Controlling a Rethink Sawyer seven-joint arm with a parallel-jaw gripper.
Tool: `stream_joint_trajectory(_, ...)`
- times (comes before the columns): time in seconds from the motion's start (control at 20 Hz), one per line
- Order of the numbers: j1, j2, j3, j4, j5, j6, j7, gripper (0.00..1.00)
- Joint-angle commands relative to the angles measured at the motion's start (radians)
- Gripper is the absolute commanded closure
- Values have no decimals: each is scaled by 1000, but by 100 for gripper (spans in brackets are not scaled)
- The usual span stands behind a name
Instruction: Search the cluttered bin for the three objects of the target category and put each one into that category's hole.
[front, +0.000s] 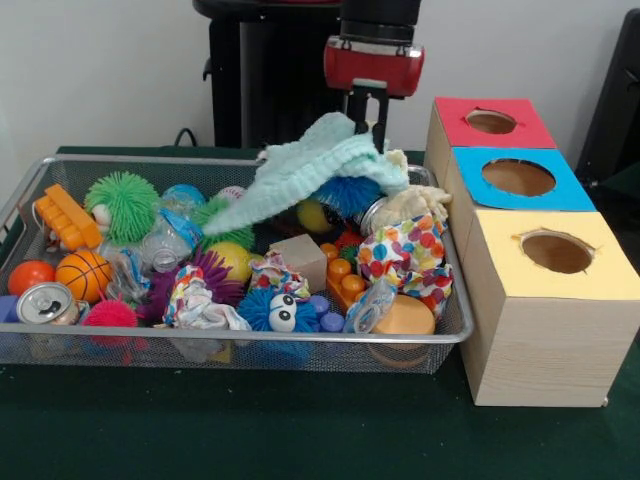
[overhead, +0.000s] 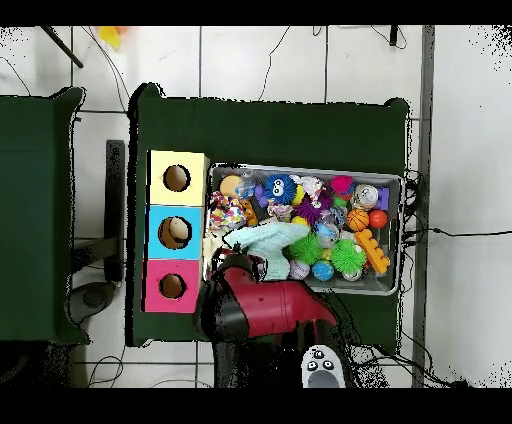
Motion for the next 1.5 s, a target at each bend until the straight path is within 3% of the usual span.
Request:
stream_joint_trajectory(0.05,20,-67,55,-34,61,96,95,100)
stream_joint_trajectory(0.1,19,-66,55,-32,60,88,93,100)
stream_joint_trajectory(0.15,18,-60,52,-23,59,58,96,0)
stream_joint_trajectory(0.65,-1,-50,45,-7,49,9,103,0)
stream_joint_trajectory(1.5,-90,-42,19,6,-49,-32,34,0)
